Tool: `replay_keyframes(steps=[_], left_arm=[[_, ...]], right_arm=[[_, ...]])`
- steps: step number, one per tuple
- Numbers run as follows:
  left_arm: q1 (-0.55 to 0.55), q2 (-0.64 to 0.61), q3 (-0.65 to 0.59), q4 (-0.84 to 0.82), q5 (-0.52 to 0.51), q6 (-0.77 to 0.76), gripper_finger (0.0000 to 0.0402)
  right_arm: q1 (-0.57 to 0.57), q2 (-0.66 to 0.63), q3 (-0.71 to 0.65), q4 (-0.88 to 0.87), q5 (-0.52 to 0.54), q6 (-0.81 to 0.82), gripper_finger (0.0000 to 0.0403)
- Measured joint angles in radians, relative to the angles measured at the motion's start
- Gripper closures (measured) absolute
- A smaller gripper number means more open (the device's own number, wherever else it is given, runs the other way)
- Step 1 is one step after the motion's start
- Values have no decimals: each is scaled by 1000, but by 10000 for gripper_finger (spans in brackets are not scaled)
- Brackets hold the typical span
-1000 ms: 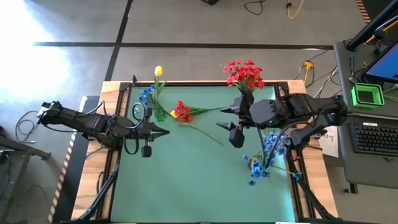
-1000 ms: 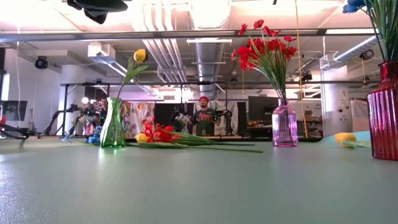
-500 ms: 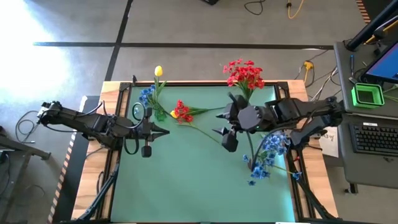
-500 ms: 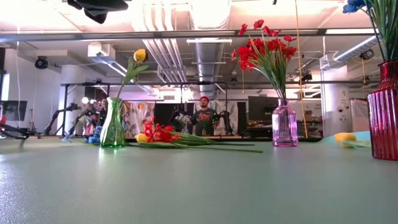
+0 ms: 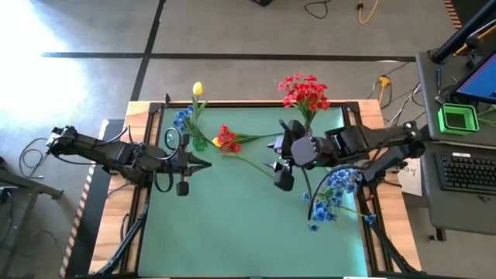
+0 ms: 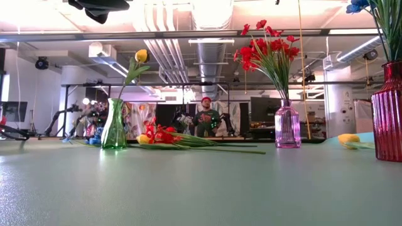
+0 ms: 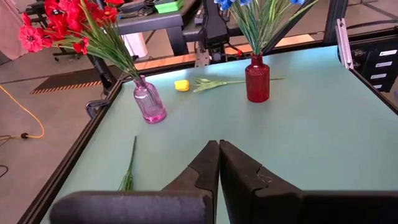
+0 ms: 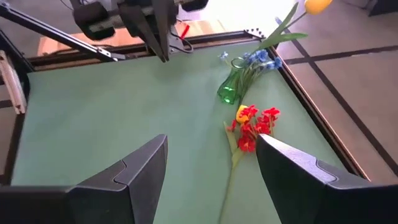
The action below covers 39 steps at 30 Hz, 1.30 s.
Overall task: Sort flowers into vase by color
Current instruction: Put the left yellow tulip into the green vase
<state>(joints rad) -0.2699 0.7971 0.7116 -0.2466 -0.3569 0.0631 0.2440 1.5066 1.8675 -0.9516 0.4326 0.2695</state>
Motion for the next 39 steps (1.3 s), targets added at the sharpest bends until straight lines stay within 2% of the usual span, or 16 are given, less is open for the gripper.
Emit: replay_keyframes(steps=[12,18,26,28,35,39], left_arm=[[0,0,0,0,0,-2,402],[0,0,0,0,0,-5,402],[0,7,0,0,0,-6,402],[0,14,0,0,0,-6,402],[0,34,-1,8,0,-6,402],[0,40,-1,13,0,-6,402]], right_arm=[[-48,-14,-121,8,23,17,165],[-62,-63,-192,25,40,0,165],[-90,-209,-407,223,28,-51,165],[-112,-244,-467,274,-16,-60,166],[-233,-315,-673,597,-308,-86,181],[-289,-297,-748,702,-369,-91,191]])
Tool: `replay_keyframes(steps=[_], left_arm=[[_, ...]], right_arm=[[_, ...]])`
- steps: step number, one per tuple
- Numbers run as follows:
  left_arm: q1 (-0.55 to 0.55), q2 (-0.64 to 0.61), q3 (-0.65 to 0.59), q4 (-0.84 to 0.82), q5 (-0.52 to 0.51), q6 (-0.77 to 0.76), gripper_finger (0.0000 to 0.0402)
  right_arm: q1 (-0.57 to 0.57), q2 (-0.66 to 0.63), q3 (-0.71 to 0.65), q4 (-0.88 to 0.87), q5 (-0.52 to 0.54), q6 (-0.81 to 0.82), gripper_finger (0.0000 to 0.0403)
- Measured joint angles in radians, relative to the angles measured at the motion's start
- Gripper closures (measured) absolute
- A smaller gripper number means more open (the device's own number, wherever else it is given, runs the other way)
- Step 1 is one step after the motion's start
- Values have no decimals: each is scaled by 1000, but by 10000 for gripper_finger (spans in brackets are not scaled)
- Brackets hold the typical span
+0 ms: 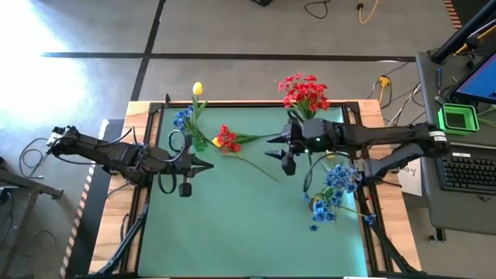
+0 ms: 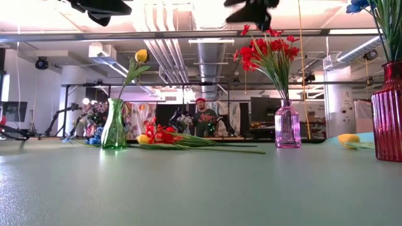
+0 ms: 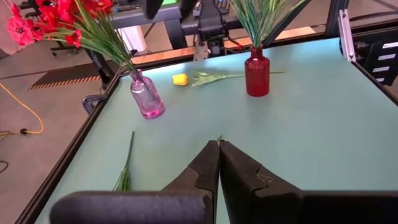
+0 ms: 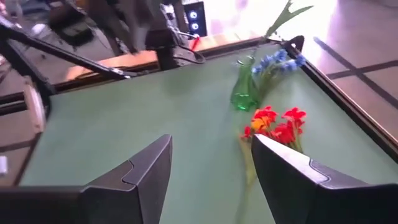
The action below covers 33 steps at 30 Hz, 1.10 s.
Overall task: Sort flowers into vase by color
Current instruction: Put the left yellow tulip into the green vase
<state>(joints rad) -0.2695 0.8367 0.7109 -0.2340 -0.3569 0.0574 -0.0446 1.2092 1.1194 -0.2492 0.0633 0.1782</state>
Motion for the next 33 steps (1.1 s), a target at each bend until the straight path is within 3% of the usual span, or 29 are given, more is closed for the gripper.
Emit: replay_keyframes(steps=[9,33], left_arm=[[0,0,0,1,0,1,402],[0,0,0,2,0,4,402]], right_arm=[[-22,56,-93,110,-46,-47,215],[-84,54,-201,167,-71,-59,276]])
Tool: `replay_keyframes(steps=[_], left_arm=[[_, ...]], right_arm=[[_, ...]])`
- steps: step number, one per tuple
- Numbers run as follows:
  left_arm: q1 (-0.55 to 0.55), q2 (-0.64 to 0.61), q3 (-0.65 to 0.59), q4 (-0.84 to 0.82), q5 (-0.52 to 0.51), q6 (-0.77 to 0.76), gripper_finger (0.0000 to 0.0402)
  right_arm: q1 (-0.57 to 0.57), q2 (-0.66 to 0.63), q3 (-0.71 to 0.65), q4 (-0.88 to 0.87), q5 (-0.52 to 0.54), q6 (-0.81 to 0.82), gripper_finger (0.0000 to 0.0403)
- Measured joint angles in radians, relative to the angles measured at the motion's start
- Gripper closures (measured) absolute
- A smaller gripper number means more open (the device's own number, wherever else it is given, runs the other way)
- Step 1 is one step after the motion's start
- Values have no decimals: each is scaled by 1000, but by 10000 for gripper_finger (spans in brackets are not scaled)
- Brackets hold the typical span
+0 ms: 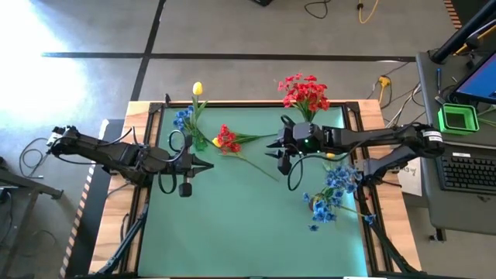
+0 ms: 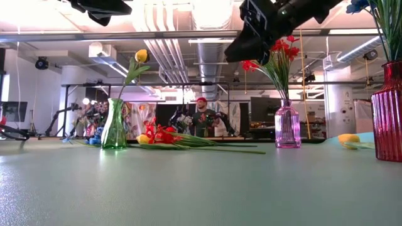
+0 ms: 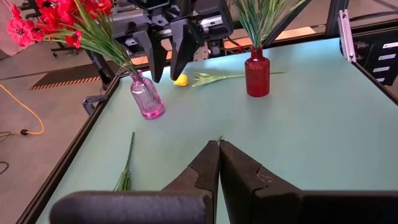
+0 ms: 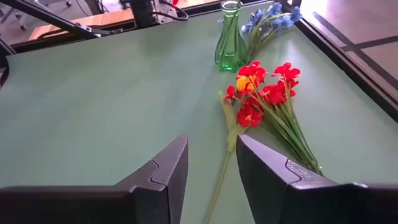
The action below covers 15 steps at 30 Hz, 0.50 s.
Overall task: Sort flowers into vase by color
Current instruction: Put the left yellow tulip into the green vase
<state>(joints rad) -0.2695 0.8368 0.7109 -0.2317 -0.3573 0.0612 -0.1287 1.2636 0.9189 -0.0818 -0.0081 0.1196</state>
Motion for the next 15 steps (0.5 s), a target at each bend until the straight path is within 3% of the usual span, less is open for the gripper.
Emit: replay_keyframes(steps=[15], left_arm=[[0,0,0,0,0,0,402]], right_arm=[[-22,0,-146,192,-52,-1,287]])
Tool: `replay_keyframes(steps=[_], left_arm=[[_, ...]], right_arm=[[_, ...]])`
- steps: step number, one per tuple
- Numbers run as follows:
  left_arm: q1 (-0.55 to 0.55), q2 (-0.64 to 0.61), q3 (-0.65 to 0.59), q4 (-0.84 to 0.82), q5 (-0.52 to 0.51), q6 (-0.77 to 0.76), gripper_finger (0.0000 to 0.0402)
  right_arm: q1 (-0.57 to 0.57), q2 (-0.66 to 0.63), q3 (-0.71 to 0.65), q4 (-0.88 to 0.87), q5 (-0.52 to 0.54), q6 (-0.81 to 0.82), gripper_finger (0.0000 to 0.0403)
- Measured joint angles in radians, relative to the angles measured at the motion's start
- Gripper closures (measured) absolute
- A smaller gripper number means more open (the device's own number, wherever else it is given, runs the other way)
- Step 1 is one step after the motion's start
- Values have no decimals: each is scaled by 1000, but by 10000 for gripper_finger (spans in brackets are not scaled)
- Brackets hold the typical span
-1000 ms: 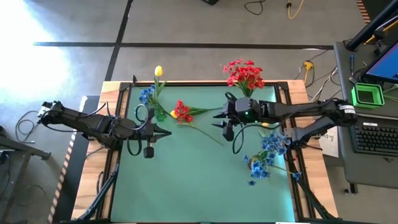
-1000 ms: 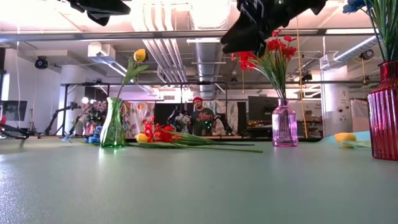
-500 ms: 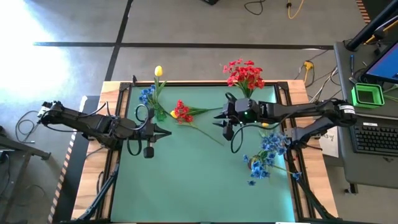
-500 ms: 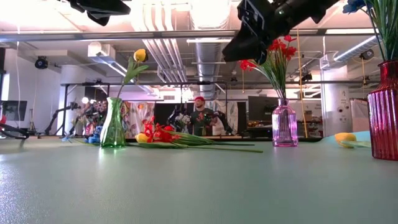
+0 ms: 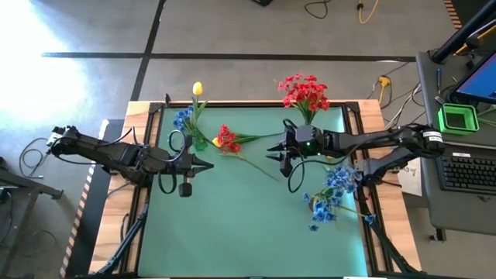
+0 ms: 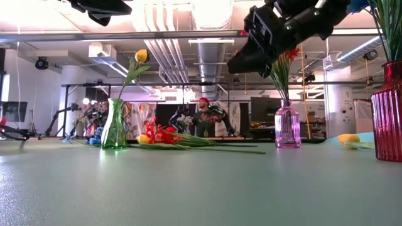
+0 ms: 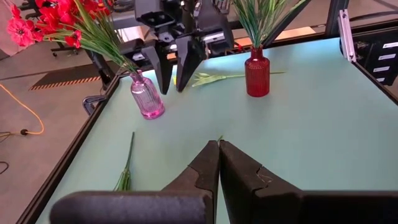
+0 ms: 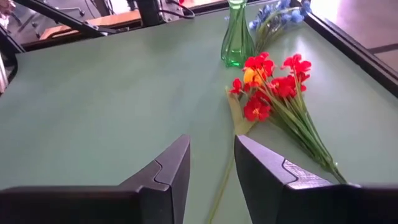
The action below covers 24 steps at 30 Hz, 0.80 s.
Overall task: Sort flowers into vase by color
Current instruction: Put the left yellow tulip into the green vase
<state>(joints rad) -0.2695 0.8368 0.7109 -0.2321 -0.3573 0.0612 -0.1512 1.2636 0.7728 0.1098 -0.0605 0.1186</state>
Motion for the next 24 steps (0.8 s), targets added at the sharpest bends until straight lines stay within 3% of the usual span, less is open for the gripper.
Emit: replay_keyframes(steps=[7,15,24], left_arm=[[0,0,0,0,0,0,402],[0,0,0,0,0,0,402],[1,0,0,0,0,5,402]], right_arm=[[-29,19,-32,31,9,6,294],[-32,172,-71,274,-54,1,307],[-33,303,-68,412,-71,-2,323]])
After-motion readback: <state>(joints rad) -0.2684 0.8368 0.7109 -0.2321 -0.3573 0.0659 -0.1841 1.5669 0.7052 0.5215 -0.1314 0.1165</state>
